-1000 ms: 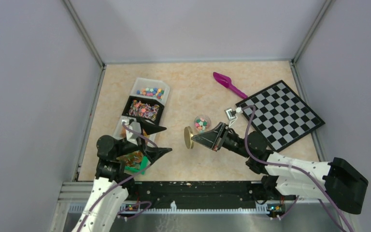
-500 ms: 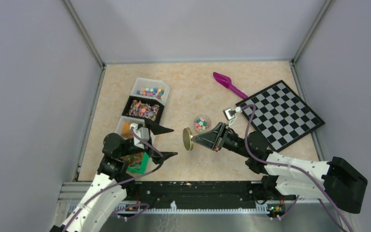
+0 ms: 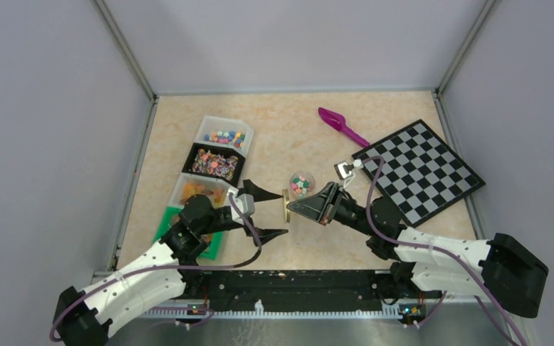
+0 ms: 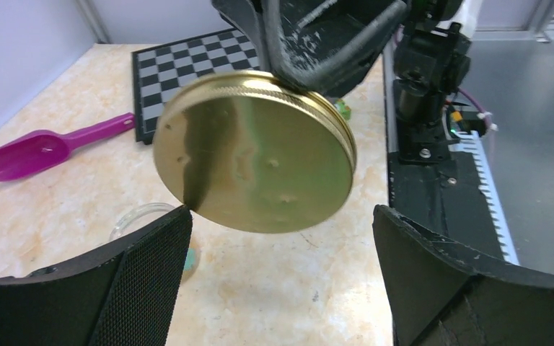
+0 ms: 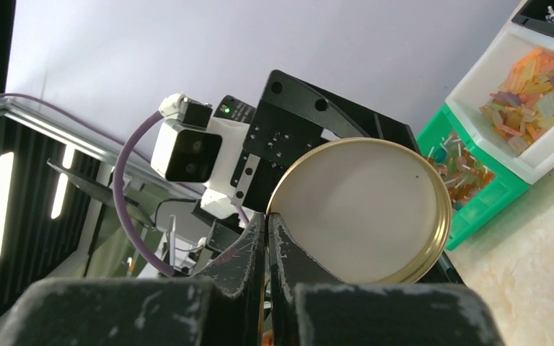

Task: Pack the candies
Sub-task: Pick up the bottle lid at the center of the board.

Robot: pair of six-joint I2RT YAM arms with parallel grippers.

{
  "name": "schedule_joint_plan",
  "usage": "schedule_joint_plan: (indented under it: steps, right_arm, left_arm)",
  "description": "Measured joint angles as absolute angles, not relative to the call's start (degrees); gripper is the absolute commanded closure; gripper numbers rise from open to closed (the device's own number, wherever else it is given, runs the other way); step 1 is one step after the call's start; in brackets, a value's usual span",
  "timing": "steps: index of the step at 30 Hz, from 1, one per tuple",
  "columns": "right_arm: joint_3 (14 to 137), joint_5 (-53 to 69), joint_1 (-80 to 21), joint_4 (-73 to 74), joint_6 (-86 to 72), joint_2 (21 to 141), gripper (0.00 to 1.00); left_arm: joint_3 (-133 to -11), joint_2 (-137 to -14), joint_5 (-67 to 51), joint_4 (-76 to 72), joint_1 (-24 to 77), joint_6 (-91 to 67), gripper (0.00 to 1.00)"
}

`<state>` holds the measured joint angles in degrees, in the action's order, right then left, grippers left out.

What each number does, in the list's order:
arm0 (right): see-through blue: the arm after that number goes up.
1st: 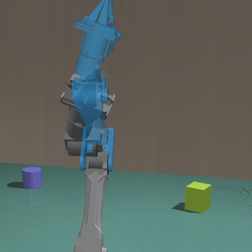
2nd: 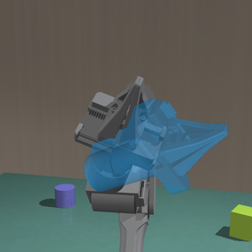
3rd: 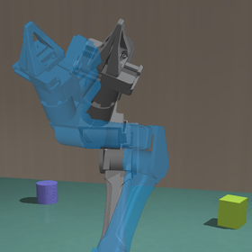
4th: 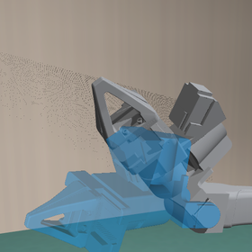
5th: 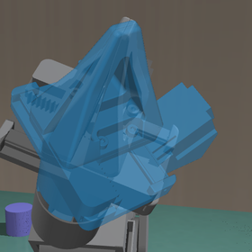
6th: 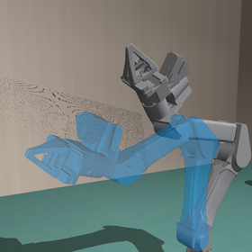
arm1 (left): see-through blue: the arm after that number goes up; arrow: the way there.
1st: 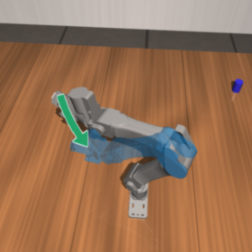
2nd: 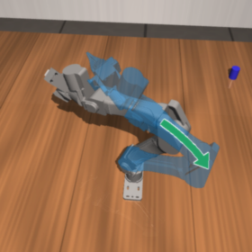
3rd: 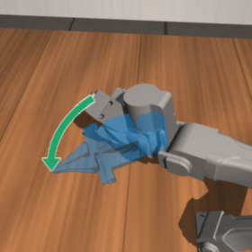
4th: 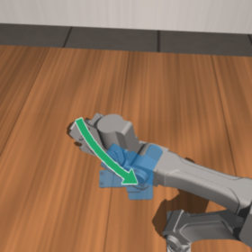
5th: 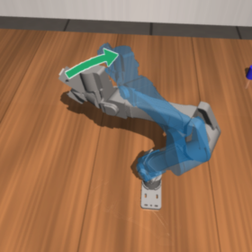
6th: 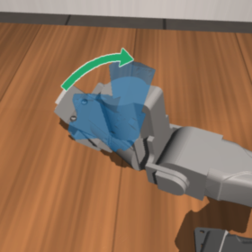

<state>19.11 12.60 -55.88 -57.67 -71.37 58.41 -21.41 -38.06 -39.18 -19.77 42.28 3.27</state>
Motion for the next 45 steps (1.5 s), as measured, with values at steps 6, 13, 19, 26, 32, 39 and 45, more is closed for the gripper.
schedule_joint_plan:
  steps: [6,13,19,26,32,39,45]
  right_arm:
    - [17.43,11.38,-55.88,-57.82,-72.34,58.39,1.00]
    - [17.28,10.57,-55.88,-57.89,-72.71,58.24,1.00]
    - [17.19,11.14,-55.88,-59.27,-73.32,58.26,1.00]
    - [16.49,14.04,-55.88,-62.59,-74.54,60.31,1.00]
    - [16.29,15.09,-55.88,-63.37,-75.07,60.93,1.00]
    - [15.64,15.05,-55.88,-64.27,-75.26,61.45,1.00]
    - [15.64,15.14,-55.88,-64.66,-75.68,62.59,1.00]
  left_arm:
    - [-21.39,-37.08,-30.57,-19.90,44.49,5.13,0.01]
    - [-20.84,-35.99,-30.41,-21.93,44.69,5.72,0.01]
    - [-19.27,-35.99,-32.82,-24.38,44.69,5.65,0.01]
    - [-18.94,-35.42,-33.43,-25.23,44.69,5.26,0.01]
    - [-18.94,-35.07,-33.47,-24.43,44.73,5.26,0.01]
    - [-18.94,-34.61,-33.61,-23.00,44.73,5.85,0.02]
    - [-18.94,-34.63,-34.24,-21.98,44.73,6.26,0.09]
